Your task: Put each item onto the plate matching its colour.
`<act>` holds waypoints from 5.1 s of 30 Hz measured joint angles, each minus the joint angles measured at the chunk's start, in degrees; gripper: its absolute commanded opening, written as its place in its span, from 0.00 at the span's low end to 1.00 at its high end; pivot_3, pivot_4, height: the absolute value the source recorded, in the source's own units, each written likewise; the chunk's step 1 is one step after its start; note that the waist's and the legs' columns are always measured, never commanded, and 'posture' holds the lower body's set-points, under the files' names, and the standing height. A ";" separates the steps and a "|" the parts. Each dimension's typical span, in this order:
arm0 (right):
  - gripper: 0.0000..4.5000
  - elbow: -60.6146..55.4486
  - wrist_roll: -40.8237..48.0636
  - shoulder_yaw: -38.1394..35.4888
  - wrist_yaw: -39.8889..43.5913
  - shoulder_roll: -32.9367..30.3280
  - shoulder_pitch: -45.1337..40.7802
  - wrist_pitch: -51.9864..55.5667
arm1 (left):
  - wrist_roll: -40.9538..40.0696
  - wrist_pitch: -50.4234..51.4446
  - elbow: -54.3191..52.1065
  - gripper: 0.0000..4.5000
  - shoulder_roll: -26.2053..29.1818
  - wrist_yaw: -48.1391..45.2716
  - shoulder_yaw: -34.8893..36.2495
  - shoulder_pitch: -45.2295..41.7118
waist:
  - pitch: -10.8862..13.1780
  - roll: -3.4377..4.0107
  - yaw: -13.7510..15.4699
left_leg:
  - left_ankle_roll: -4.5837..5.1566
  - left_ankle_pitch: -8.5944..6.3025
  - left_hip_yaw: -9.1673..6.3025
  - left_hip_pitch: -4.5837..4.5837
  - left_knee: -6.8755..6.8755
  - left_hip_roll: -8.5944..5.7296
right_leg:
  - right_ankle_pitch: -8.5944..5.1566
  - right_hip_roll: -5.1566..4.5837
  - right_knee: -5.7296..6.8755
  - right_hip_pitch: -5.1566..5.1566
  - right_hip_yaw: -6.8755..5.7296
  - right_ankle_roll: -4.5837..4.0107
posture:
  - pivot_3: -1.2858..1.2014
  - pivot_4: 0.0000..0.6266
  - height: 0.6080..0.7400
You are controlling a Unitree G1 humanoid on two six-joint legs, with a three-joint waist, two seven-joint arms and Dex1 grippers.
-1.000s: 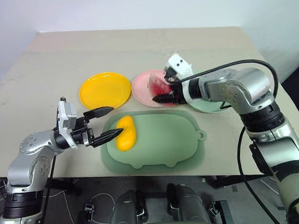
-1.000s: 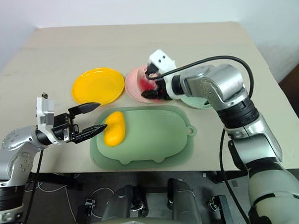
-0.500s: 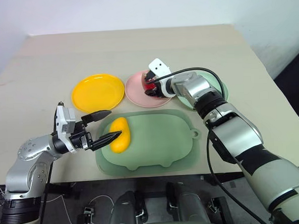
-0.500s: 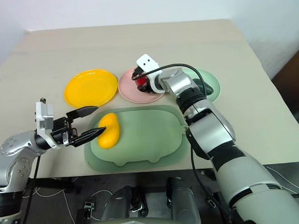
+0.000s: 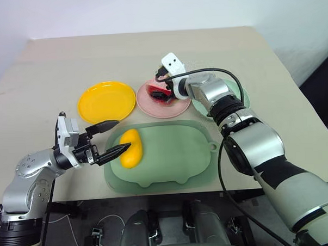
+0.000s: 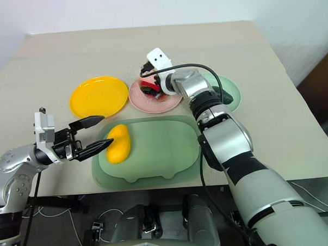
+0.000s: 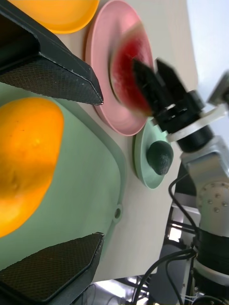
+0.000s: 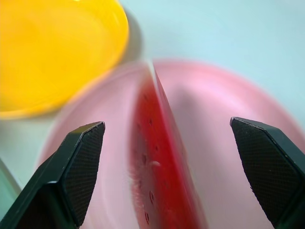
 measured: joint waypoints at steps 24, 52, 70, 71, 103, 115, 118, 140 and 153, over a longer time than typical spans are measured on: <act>1.00 -80.73 21.02 -14.27 5.84 -14.04 43.62 24.28 | -1.75 3.77 -5.52 1.00 0.11 6.25 2.39 2.73 | -0.04 -0.07 0.63 | -0.02 0.00 -0.13 0.12 0.03 -0.02 | 0.00 -0.05 -0.08 0.20 -0.01 -0.01 | 0.52 0.24 0.67; 1.00 -86.61 23.76 -8.72 10.88 -22.89 55.54 15.49 | -3.77 15.12 -15.09 1.00 -7.03 29.27 -0.26 8.79 | -0.05 -0.10 2.36 | 0.00 -0.01 -0.35 0.14 0.25 -0.03 | -0.02 -0.04 -0.16 0.44 -0.11 -0.04 | 0.52 0.24 0.67; 1.00 -89.09 25.78 -9.08 10.10 -25.18 59.09 14.97 | -6.06 28.37 -7.52 1.00 -5.03 29.13 -4.78 -0.93 | -0.05 -0.11 3.34 | 0.18 -0.13 -0.49 0.14 0.56 -0.01 | -0.11 -0.07 -0.25 0.71 -0.22 -0.16 | 0.52 0.24 0.67; 1.00 -89.10 25.78 -9.02 9.75 -25.18 59.01 15.24 | -6.46 28.80 -8.22 1.00 -4.97 28.71 -4.78 -0.17 | -0.05 -0.11 3.32 | 0.18 -0.13 -0.49 0.14 0.56 -0.01 | -0.12 -0.08 -0.25 0.71 -0.23 -0.17 | 0.52 0.24 0.67; 1.00 -86.64 20.32 -7.83 7.21 -26.49 60.15 15.63 | -3.78 41.81 -9.54 0.67 -1.94 29.74 -16.36 -13.05 | -0.05 -0.10 3.36 | 0.29 -0.22 -0.51 0.12 0.62 0.00 | -0.12 -0.05 -0.56 0.86 -0.24 -0.16 | 0.52 0.24 0.67; 1.00 -86.64 21.20 -8.09 8.86 -26.71 61.65 14.70 | -4.46 34.65 -6.42 0.67 0.25 27.18 -5.63 -16.47 | -0.04 -0.10 3.36 | 0.29 -0.21 -0.51 0.11 0.62 -0.01 | -0.14 -0.06 -0.57 0.85 -0.24 -0.13 | 0.52 0.24 0.67; 1.00 -86.50 20.68 -7.65 8.61 -26.35 61.68 14.24 | -1.40 32.74 0.45 0.67 0.47 27.96 -4.60 -19.01 | -0.04 -0.10 3.44 | 0.30 -0.22 -0.51 0.10 0.62 -0.01 | -0.14 -0.06 -0.57 0.85 -0.25 -0.13 | 0.52 0.24 0.67; 1.00 -82.35 17.40 -5.73 7.87 -25.12 59.71 12.25 | 25.24 -1.45 50.91 0.96 -10.27 31.51 -10.04 -39.26 | -0.02 -0.16 3.25 | 0.31 -0.21 -0.49 0.03 0.63 0.00 | 0.03 -0.05 -0.52 0.76 -0.30 -0.05 | 0.52 0.24 0.67; 1.00 -82.58 17.44 -5.65 7.76 -24.86 59.67 12.33 | 24.91 -3.97 42.94 1.00 -9.49 27.93 -8.50 -37.27 | 0.00 -0.18 3.20 | 0.33 -0.21 -0.50 0.04 0.71 0.00 | 0.03 -0.07 -0.45 0.79 -0.30 -0.05 | 0.52 0.24 0.67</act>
